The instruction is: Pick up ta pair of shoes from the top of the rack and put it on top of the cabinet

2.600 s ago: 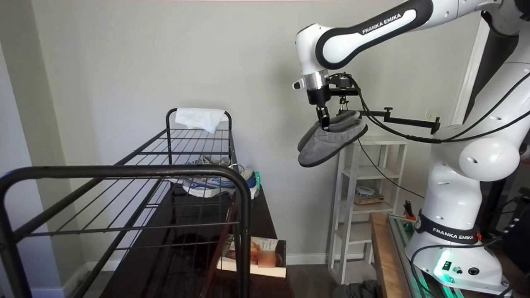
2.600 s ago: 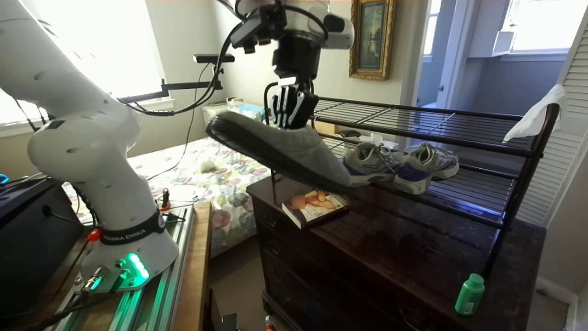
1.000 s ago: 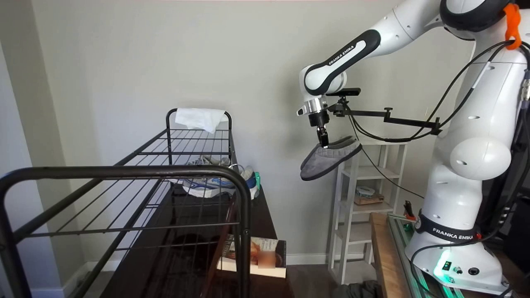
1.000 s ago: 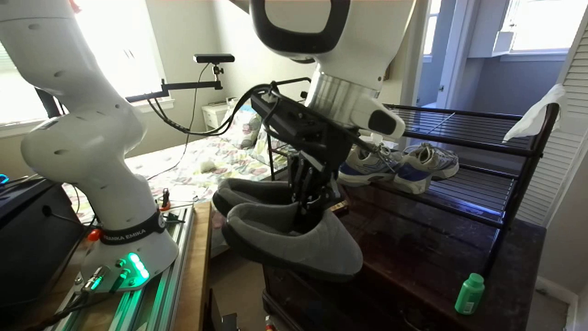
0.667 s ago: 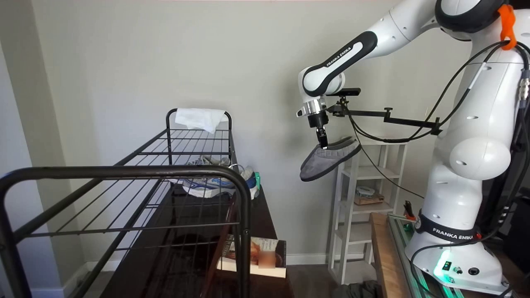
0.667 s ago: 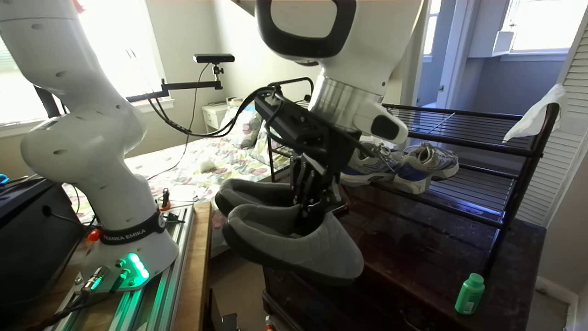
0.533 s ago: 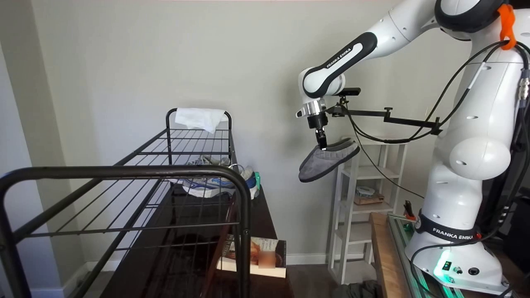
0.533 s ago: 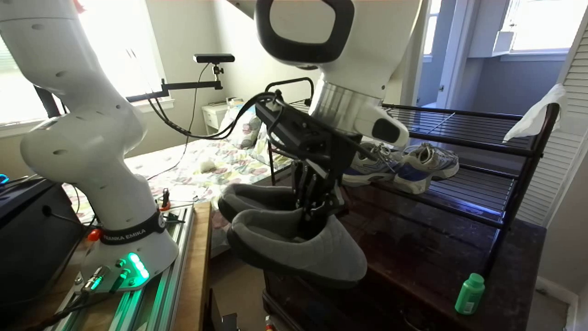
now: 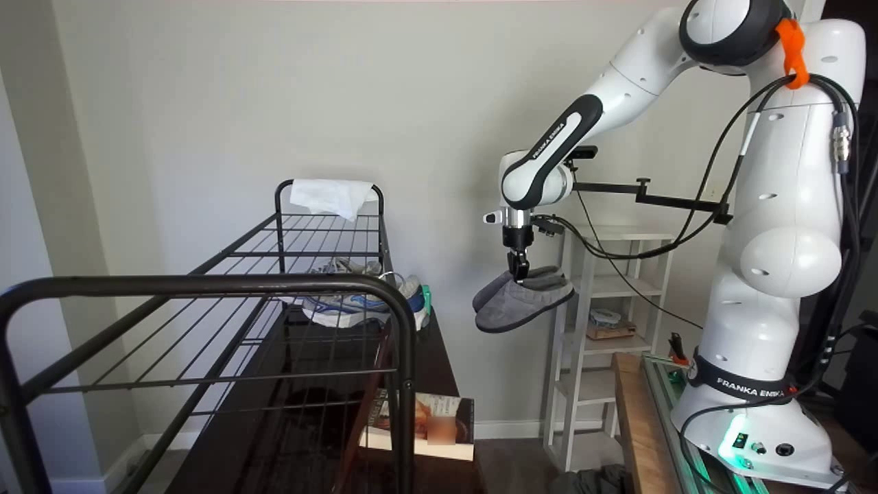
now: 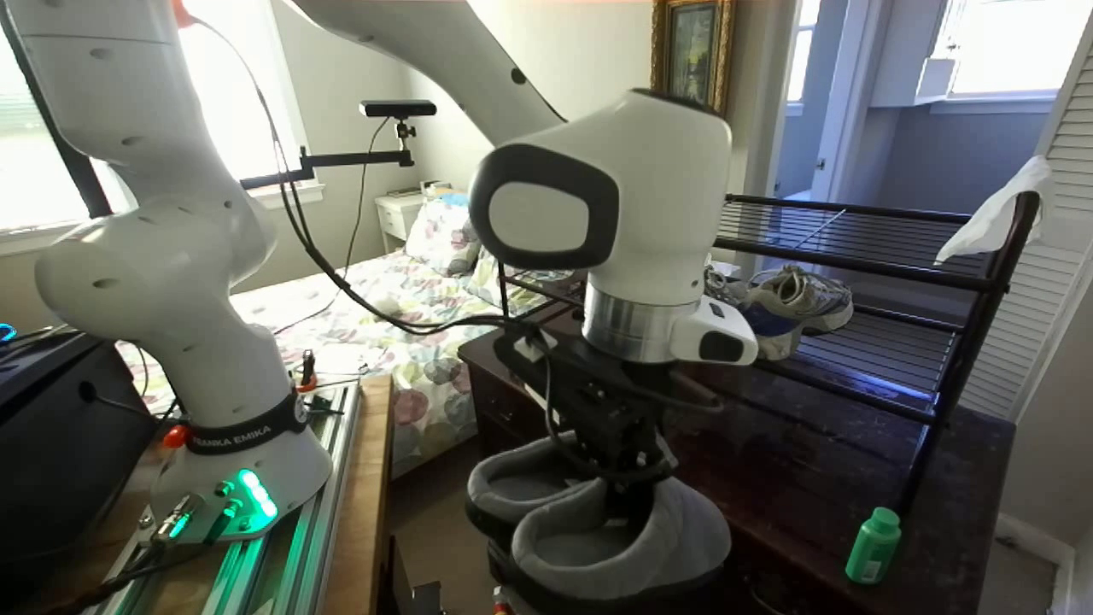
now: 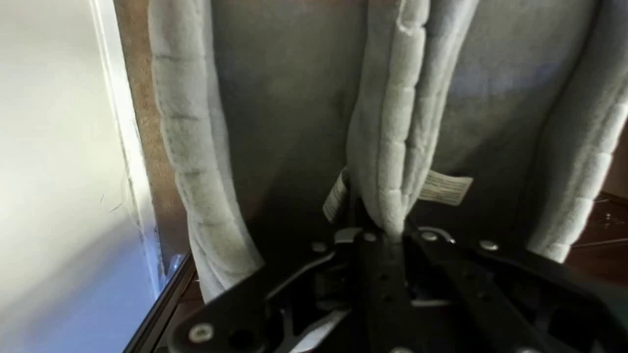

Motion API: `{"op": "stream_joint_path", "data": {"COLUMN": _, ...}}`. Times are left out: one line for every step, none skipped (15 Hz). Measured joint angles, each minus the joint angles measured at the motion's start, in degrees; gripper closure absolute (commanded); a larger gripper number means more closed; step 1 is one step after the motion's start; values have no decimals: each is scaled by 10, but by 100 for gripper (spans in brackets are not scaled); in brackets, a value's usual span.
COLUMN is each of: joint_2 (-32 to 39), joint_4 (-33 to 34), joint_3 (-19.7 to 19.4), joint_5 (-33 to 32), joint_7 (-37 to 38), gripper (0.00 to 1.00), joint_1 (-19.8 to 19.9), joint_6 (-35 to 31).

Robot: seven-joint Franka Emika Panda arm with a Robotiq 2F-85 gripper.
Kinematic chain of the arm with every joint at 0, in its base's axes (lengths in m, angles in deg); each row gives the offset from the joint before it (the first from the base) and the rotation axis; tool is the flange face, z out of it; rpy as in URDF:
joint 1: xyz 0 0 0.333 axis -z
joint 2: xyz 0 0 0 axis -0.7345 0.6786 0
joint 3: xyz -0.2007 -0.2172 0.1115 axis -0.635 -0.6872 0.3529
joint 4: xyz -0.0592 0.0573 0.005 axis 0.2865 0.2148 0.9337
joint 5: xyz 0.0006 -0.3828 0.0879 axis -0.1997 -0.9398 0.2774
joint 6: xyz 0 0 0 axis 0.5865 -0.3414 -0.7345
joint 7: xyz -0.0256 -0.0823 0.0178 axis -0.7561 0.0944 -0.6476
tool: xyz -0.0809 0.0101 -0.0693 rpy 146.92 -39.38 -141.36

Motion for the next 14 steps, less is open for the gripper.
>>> {"op": "stream_joint_path", "data": {"joint_2": 7, "joint_4": -13, "joint_3": 7, "joint_5": 24, "joint_7": -18, "gripper": 98, "joint_1": 1, "joint_6": -39}}
{"op": "stream_joint_path", "data": {"joint_2": 14, "joint_4": -25, "joint_3": 16, "joint_5": 57, "joint_7": -39, "gripper": 98, "joint_1": 2, "joint_6": -75}}
{"op": "stream_joint_path", "data": {"joint_2": 19, "joint_4": -35, "joint_3": 28, "joint_5": 96, "joint_7": -63, "gripper": 98, "joint_1": 4, "joint_6": -105}}
{"op": "stream_joint_path", "data": {"joint_2": 24, "joint_4": -43, "joint_3": 41, "joint_5": 135, "joint_7": -89, "gripper": 98, "joint_1": 5, "joint_6": -129}}
{"op": "stream_joint_path", "data": {"joint_2": 28, "joint_4": -49, "joint_3": 55, "joint_5": 170, "joint_7": -114, "gripper": 98, "joint_1": 6, "joint_6": -150}}
{"op": "stream_joint_path", "data": {"joint_2": 31, "joint_4": -52, "joint_3": 70, "joint_5": 205, "joint_7": -138, "gripper": 98, "joint_1": 7, "joint_6": -165}}
{"op": "stream_joint_path", "data": {"joint_2": 34, "joint_4": -52, "joint_3": 83, "joint_5": 240, "joint_7": -161, "gripper": 98, "joint_1": 8, "joint_6": -178}}
{"op": "stream_joint_path", "data": {"joint_2": 36, "joint_4": -51, "joint_3": 95, "joint_5": 274, "joint_7": -183, "gripper": 98, "joint_1": 8, "joint_6": -187}}
{"op": "stream_joint_path", "data": {"joint_2": 37, "joint_4": -49, "joint_3": 104, "joint_5": 306, "joint_7": -201, "gripper": 98, "joint_1": 8, "joint_6": -191}}
{"op": "stream_joint_path", "data": {"joint_2": 38, "joint_4": -43, "joint_3": 111, "joint_5": 334, "joint_7": -216, "gripper": 98, "joint_1": 8, "joint_6": -192}}
{"op": "stream_joint_path", "data": {"joint_2": 40, "joint_4": -35, "joint_3": 115, "joint_5": 357, "joint_7": -225, "gripper": 98, "joint_1": 8, "joint_6": -192}}
{"op": "stream_joint_path", "data": {"joint_2": 45, "joint_4": -24, "joint_3": 118, "joint_5": 377, "joint_7": -230, "gripper": 98, "joint_1": 8, "joint_6": -192}}
{"op": "stream_joint_path", "data": {"joint_2": 52, "joint_4": -11, "joint_3": 118, "joint_5": 382, "joint_7": -228, "gripper": 98, "joint_1": 8, "joint_6": -191}}
{"op": "stream_joint_path", "data": {"joint_2": 62, "joint_4": 4, "joint_3": 114, "joint_5": 374, "joint_7": -208, "gripper": 98, "joint_1": 7, "joint_6": -182}}
